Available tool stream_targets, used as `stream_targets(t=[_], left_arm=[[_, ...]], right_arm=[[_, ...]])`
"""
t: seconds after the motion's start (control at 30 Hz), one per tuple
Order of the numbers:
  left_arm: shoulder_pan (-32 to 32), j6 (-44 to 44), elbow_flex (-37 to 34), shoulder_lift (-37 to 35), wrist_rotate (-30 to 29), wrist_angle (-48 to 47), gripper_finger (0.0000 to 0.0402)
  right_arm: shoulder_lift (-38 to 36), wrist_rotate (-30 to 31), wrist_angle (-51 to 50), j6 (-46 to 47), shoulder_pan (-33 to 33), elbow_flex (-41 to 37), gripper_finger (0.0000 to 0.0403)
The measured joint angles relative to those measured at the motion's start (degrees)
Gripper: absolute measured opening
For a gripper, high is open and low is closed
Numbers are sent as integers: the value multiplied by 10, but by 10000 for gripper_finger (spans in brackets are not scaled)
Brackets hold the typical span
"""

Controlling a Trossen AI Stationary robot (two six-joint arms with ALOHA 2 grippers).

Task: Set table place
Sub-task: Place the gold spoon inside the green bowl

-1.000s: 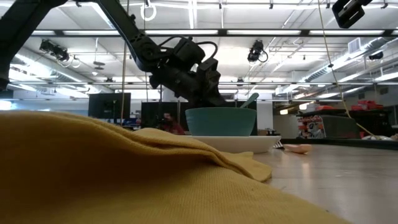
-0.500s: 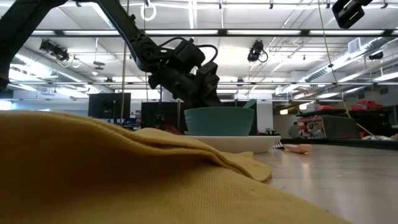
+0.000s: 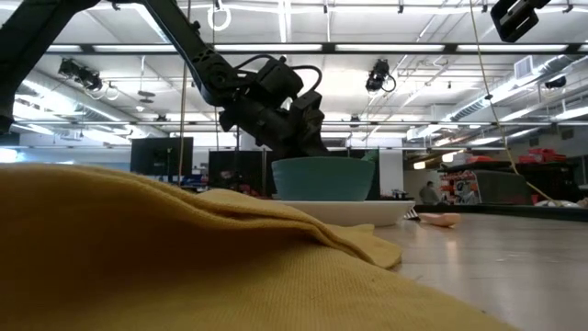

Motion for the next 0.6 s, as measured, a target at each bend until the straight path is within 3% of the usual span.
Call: stream_targets(t=[0.6], left_arm=[[-2, -13, 0, 0, 2, 41, 97]], right_arm=[[0, 0, 0, 0, 0, 0, 77]])
